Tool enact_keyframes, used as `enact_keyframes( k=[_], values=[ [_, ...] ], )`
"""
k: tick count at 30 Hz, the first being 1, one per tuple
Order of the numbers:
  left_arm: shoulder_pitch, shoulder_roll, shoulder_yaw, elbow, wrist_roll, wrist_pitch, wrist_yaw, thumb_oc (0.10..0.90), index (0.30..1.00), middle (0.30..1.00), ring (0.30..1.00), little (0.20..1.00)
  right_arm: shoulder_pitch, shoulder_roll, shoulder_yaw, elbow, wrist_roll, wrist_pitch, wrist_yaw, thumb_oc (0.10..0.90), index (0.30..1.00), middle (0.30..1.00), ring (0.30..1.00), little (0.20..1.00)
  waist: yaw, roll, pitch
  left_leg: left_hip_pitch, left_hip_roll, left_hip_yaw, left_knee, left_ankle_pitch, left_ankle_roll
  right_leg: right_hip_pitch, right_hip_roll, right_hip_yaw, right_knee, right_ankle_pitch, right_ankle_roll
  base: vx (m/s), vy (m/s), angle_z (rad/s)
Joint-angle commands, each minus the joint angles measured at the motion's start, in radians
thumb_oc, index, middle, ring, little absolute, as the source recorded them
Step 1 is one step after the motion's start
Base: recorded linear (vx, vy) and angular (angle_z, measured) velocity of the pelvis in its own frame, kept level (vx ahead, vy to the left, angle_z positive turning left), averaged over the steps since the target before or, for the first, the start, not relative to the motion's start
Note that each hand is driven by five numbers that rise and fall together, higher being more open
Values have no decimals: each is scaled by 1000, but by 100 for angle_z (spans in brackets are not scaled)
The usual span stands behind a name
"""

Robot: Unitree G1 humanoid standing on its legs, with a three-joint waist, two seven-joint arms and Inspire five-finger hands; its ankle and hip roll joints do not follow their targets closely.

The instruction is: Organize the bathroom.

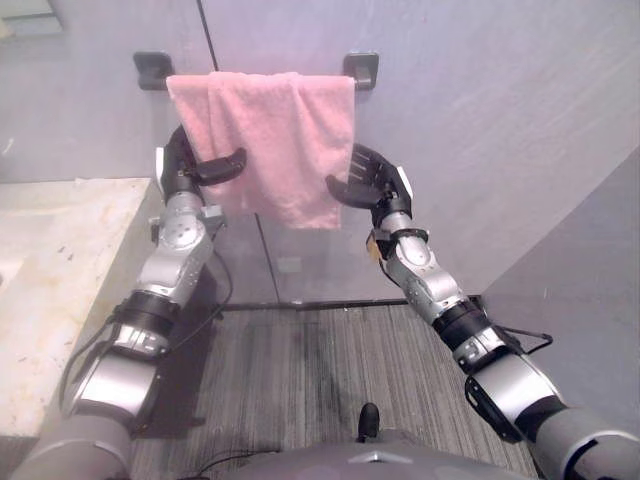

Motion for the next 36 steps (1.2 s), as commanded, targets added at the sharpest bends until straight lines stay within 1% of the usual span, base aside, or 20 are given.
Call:
enact_keyframes(
  k=[1,4,8,11,14,18,21,26,30,33,36],
  values=[
    [-58,120,28,-44,36,-86,-70,800,900,900,900,900,-101,-25,-15,-17,-43,-88,28,800,900,900,900,900,-3,23,-61,-105,-76,-40,38,20,57,81,-2,12,45,-216,105,0,0,0],
    [-66,143,32,-45,20,-71,-132,800,900,900,900,900,-102,-35,-11,-18,-51,-87,45,800,900,900,900,900,-3,27,-62,-102,-76,-38,35,22,55,82,-3,12,41,-214,107,0,0,0],
    [-108,201,17,-4,-8,-47,-182,800,900,900,900,900,-114,-48,1,-10,-51,-90,55,800,900,900,900,900,-4,33,-65,-100,-75,-33,33,23,54,83,-5,9,38,-211,110,0,0,0],
    [-128,226,15,23,-25,-53,-196,800,900,900,900,900,-121,-56,5,-11,-53,-82,57,800,900,900,900,900,-5,36,-65,-101,-75,-30,35,24,53,84,-5,8,36,-210,110,0,0,0],
    [-131,243,21,46,-42,-71,-215,800,900,900,900,900,-121,-61,12,-6,-48,-97,54,800,900,900,900,900,-3,40,-64,-100,-75,-32,35,23,53,85,-6,5,39,-212,110,0,0,0],
    [-112,254,39,42,-50,-68,-239,800,900,900,900,900,-119,-73,6,-21,-50,-102,82,800,900,900,900,900,2,39,-67,-99,-77,-37,33,23,52,89,-6,0,33,-211,109,0,0,0],
    [-104,260,51,48,-75,-71,-281,800,900,900,900,900,-135,-82,9,-25,-60,-101,98,800,900,900,900,900,9,38,-68,-99,-77,-40,33,24,50,91,-7,-5,33,-212,109,1,2,2],
    [-111,278,56,79,-109,-52,-342,800,900,900,900,900,-177,-105,12,-13,-44,-101,131,800,900,900,900,900,16,36,-69,-99,-76,-44,33,23,48,93,-8,-13,31,-212,109,0,-1,2],
    [-113,293,64,114,-121,-58,-361,800,900,900,900,900,-201,-116,16,-10,-41,-103,139,800,900,900,900,900,21,35,-70,-99,-76,-48,34,23,47,94,-9,-19,34,-213,109,2,-1,1],
    [-133,302,51,158,-103,-71,-372,800,900,900,900,900,-246,-124,21,5,-29,-105,130,800,900,900,900,900,25,34,-70,-101,-75,-52,35,23,46,93,-10,-21,35,-213,110,0,0,0],
    [-134,301,44,166,-88,-74,-370,800,900,900,900,900,-259,-125,21,12,-28,-111,125,800,900,900,900,900,27,32,-72,-104,-76,-54,37,22,46,93,-10,-20,35,-214,110,8,-1,2]
  ],
)
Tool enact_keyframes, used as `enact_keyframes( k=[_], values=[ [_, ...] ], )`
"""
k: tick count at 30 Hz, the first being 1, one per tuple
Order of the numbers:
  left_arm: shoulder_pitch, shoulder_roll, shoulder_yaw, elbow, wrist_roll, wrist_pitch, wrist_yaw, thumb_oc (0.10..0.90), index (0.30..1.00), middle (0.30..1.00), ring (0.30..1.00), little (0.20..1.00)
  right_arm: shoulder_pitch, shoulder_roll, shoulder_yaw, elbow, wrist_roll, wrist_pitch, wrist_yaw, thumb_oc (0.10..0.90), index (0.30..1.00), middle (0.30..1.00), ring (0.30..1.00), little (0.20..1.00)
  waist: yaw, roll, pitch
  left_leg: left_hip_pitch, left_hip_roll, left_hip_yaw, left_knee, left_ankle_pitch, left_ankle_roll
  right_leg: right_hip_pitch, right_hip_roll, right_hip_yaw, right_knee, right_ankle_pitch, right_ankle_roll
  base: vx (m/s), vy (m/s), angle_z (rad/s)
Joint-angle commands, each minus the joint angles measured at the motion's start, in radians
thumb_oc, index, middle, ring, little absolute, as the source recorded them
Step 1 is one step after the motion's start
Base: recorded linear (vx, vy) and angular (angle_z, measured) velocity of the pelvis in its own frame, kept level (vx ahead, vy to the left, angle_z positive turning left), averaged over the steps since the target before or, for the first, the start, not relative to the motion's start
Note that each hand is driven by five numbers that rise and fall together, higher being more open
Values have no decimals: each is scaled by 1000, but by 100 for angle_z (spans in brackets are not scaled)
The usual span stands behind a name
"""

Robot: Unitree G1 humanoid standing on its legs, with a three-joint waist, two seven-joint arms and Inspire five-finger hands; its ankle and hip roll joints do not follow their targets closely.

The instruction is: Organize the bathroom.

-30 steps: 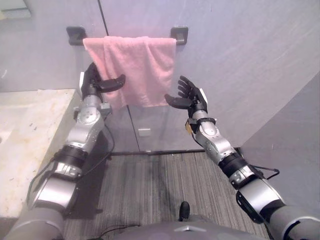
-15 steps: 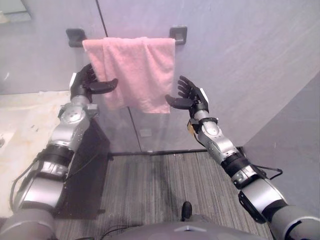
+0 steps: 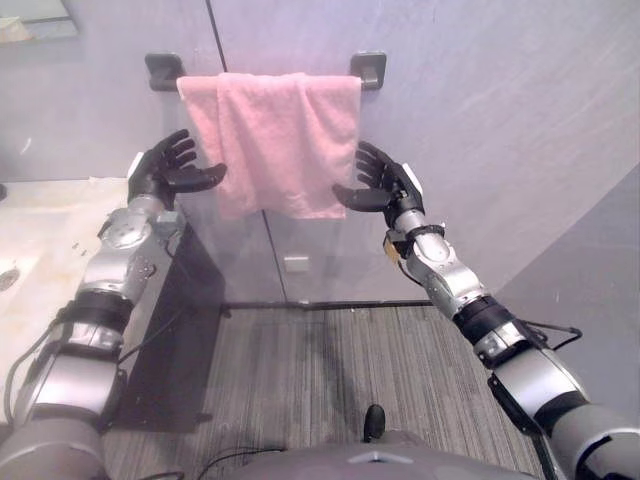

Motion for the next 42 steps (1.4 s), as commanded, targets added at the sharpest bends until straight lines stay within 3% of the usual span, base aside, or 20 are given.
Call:
enact_keyframes(
  k=[1,7,8,9,10,25,33,42],
  values=[
    [-132,129,-17,-27,20,-116,-5,800,900,900,900,900,-200,-7,-1,15,-22,-122,1,800,900,900,900,900,9,10,-71,-98,-78,-36,40,18,44,91,-8,-2,35,-214,110,0,0,0],
    [-116,125,-10,-33,33,-115,-12,800,900,900,900,900,-213,-26,-9,24,-21,-123,21,800,900,900,900,900,13,7,-73,-96,-80,-39,41,16,44,93,-8,-1,33,-214,111,4,-1,1],
    [-110,123,-12,-32,38,-117,-13,800,900,900,900,900,-219,-29,-9,29,-15,-126,24,670,705,705,705,705,15,5,-74,-96,-80,-41,41,15,43,93,-8,-1,32,-213,111,0,0,0],
    [-109,121,-11,-33,40,-115,-13,800,900,900,900,900,-225,-31,-9,31,-13,-125,26,573,559,559,559,559,15,5,-74,-96,-80,-41,42,15,43,92,-8,-1,33,-213,111,0,0,0],
    [-109,115,-15,-30,46,-117,-12,800,900,900,900,900,-233,-31,-9,42,-12,-134,28,400,300,300,300,300,16,5,-74,-98,-80,-41,44,15,43,91,-8,-1,36,-214,110,0,0,0],
    [-58,102,13,-33,74,-126,-1,800,900,900,900,900,-170,-38,-41,30,-33,-139,0,400,300,300,300,300,5,6,-66,-97,-79,-33,53,6,47,88,-5,11,45,-223,108,0,0,0],
    [-21,105,33,-67,74,-120,33,800,900,900,900,900,-86,-40,-96,51,-39,-130,-106,400,300,300,300,300,-10,13,-56,-93,-79,-20,52,3,50,84,-3,21,48,-223,108,0,0,0],
    [-30,101,30,-76,9,-143,-12,800,900,900,900,900,-83,-23,-72,40,-50,-136,-85,400,300,300,300,300,-11,18,-57,-94,-82,-19,48,7,50,86,-3,21,48,-224,106,0,0,0]
  ],
)
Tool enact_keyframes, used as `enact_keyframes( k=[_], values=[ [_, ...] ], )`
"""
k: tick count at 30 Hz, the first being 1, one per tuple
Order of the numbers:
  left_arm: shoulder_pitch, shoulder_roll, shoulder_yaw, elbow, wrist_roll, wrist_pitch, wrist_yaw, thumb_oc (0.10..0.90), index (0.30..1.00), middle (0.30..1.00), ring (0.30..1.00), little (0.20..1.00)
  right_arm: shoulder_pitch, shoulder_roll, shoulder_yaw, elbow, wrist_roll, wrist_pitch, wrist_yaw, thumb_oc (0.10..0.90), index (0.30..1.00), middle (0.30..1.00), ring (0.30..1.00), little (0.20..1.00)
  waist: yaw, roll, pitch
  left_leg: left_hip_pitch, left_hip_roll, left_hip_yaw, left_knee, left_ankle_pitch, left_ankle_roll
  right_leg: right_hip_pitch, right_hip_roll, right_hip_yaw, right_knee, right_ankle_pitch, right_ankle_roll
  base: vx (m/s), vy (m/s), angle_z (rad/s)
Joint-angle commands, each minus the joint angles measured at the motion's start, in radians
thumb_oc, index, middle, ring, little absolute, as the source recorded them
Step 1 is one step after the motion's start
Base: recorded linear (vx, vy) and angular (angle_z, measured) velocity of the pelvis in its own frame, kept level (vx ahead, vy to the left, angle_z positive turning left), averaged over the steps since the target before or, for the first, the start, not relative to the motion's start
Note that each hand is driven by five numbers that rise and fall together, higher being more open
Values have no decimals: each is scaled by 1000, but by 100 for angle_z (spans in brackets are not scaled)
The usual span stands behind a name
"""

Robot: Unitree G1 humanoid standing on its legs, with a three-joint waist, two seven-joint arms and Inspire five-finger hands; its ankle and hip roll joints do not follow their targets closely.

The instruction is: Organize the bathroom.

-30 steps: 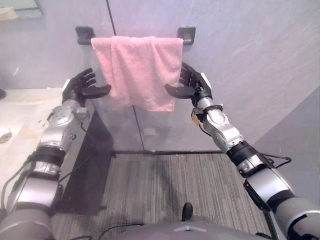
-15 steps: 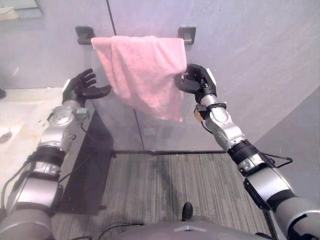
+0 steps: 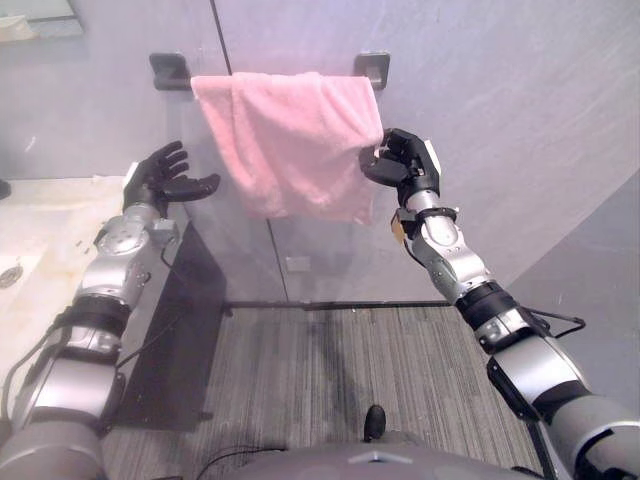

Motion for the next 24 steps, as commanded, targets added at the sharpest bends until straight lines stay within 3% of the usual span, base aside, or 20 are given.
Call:
enact_keyframes(
  k=[1,4,7,8,11,14,24],
  values=[
    [-54,100,27,-85,-44,-148,-38,800,900,900,900,900,-57,-26,-9,13,-52,-90,0,400,300,300,300,300,-13,18,-57,-93,-81,-16,47,7,49,84,-3,22,49,-224,106,0,0,0],
    [-79,103,14,-99,-80,-141,-70,759,839,839,839,839,-61,-21,2,17,-53,-89,6,400,300,300,300,300,-13,20,-59,-93,-81,-14,45,8,49,83,-3,22,49,-224,106,0,0,0],
    [-120,106,0,-105,-149,-124,-110,659,688,688,688,688,-66,-15,15,29,-50,-92,23,400,300,300,300,300,-16,21,-61,-92,-80,-10,45,7,48,83,-3,22,50,-224,107,0,0,0],
    [-129,105,0,-103,-162,-119,-130,599,599,599,599,599,-65,-10,20,29,-56,-92,26,400,300,300,300,300,-17,22,-62,-92,-80,-8,46,7,49,82,-3,23,51,-225,107,0,0,0],
    [-150,111,-12,-92,-177,-111,-155,565,547,547,547,547,-68,-8,29,29,-53,-86,33,400,300,300,300,300,-19,24,-63,-90,-80,-7,46,6,49,83,-3,23,52,-226,108,0,0,0],
    [-172,121,-25,-80,-178,-111,-161,400,300,300,300,300,-69,-1,41,28,-55,-83,33,400,300,300,300,300,-21,27,-64,-90,-80,-5,46,6,50,82,-3,25,53,-228,109,0,0,0],
    [-191,147,-19,-27,-157,-140,-122,400,300,300,300,300,-54,2,52,29,-57,-85,31,400,300,300,300,300,-21,30,-64,-92,-80,-5,49,6,49,83,-3,24,53,-229,109,0,0,0]
  ],
)
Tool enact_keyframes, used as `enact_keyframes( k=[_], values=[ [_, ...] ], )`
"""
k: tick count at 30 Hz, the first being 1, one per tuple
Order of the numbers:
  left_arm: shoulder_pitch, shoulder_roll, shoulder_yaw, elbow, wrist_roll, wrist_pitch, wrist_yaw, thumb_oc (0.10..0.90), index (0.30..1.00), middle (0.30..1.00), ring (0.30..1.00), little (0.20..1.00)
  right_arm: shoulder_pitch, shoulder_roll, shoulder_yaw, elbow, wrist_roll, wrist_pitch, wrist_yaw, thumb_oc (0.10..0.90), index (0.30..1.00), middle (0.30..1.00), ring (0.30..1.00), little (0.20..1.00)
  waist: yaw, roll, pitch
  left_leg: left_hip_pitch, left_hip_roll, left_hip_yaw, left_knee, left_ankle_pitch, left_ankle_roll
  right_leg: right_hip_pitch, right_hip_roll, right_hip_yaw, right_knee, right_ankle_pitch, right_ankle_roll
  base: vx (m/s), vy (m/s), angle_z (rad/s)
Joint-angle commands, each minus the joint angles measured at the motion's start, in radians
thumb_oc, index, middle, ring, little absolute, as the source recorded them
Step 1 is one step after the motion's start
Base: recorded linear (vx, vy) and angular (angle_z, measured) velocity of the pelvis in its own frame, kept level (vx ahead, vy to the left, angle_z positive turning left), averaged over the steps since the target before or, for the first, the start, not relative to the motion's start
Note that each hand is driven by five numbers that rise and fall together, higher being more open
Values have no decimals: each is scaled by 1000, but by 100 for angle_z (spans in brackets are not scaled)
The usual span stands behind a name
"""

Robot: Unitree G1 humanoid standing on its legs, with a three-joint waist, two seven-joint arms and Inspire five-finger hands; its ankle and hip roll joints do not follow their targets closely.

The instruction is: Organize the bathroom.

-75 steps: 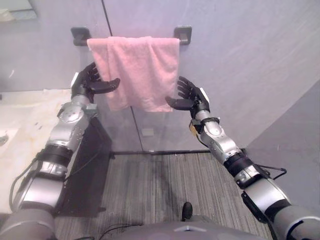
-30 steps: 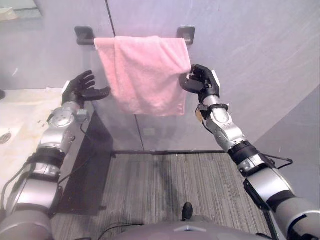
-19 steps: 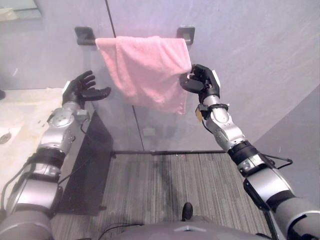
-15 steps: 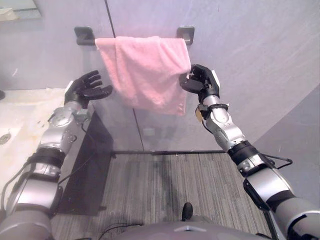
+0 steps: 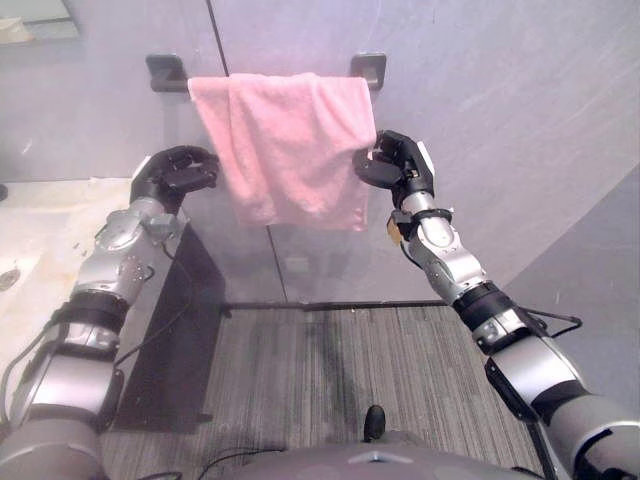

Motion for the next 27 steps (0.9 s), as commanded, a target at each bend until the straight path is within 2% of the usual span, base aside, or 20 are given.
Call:
enact_keyframes(
  k=[1,8,11,12,22,27],
  values=[
    [-172,125,-16,-19,-10,-143,23,400,300,300,300,300,-54,-5,33,27,-58,-83,3,400,300,300,300,300,-17,30,-63,-98,-80,-13,50,5,49,82,-4,19,53,-230,109,0,0,0],
    [-147,111,14,-14,10,-199,113,400,300,300,300,300,-37,0,30,13,-69,-79,-1,400,300,300,300,300,-16,27,-60,-97,-82,-15,51,4,50,83,-4,16,53,-230,107,0,0,0],
    [-131,100,26,-16,16,-202,115,742,813,813,813,813,-28,4,31,3,-75,-75,-5,400,300,300,300,300,-16,24,-59,-98,-81,-15,50,5,49,81,-3,17,54,-230,106,0,0,0],
    [-125,98,28,-22,15,-197,115,800,900,900,900,900,-25,4,30,0,-78,-75,-5,400,300,300,300,300,-16,23,-60,-98,-81,-16,49,5,49,80,-3,18,54,-230,106,0,0,0],
    [-172,106,-18,-36,15,-141,87,800,900,900,900,900,-43,9,38,8,-74,-64,-2,400,300,300,300,300,-20,27,-59,-96,-80,-10,51,5,50,78,-2,21,53,-228,109,0,0,0],
    [-195,95,-40,-24,15,-141,90,800,900,900,900,900,-37,18,54,-5,-84,-73,16,400,300,300,300,300,-27,28,-60,-97,-80,-6,55,5,48,79,-1,24,53,-227,109,0,0,0]
  ],
)
